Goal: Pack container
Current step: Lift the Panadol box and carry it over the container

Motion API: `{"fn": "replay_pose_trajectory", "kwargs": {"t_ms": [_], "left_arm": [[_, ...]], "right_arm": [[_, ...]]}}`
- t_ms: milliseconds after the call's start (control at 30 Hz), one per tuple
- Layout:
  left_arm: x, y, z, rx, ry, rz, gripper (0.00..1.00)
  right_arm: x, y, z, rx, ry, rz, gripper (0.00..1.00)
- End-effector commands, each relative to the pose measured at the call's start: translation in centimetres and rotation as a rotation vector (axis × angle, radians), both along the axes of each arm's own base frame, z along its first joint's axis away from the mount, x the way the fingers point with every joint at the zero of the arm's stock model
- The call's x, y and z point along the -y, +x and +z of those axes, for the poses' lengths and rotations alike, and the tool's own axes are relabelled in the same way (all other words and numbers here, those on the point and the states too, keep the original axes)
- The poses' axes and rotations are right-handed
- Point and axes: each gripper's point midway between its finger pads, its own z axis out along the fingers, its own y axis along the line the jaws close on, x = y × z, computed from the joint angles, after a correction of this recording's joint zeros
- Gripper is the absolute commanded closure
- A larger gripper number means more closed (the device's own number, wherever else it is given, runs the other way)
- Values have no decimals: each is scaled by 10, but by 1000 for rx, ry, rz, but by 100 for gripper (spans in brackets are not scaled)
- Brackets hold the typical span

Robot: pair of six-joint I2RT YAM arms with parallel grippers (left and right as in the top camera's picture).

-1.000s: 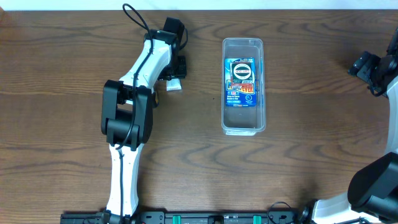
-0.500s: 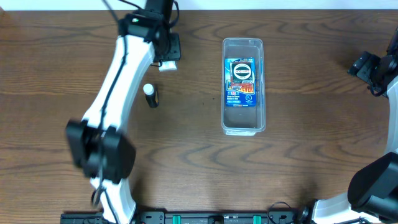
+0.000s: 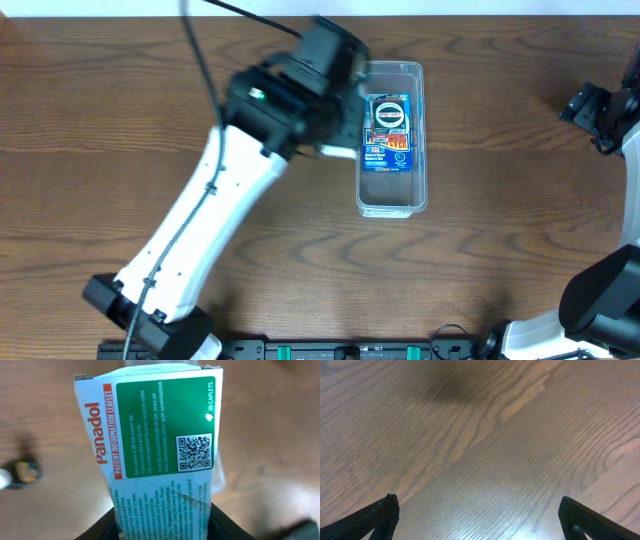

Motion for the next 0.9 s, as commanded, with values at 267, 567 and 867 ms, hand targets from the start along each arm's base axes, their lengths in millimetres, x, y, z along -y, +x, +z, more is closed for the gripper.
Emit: {"fn": "replay_pose_trajectory", "kwargs": {"t_ms": [267,567,867], "left_arm": [[64,-37,-82,-188,50,-7,55],[92,-11,-148,-234,76,46,55],[89,7,-189,-215,162,82,55]], "right_arm": [[3,-2,-5,-19,-5,0,1],[3,-2,-5,-19,-5,0,1],[3,-2,-5,-19,-5,0,1]]}}
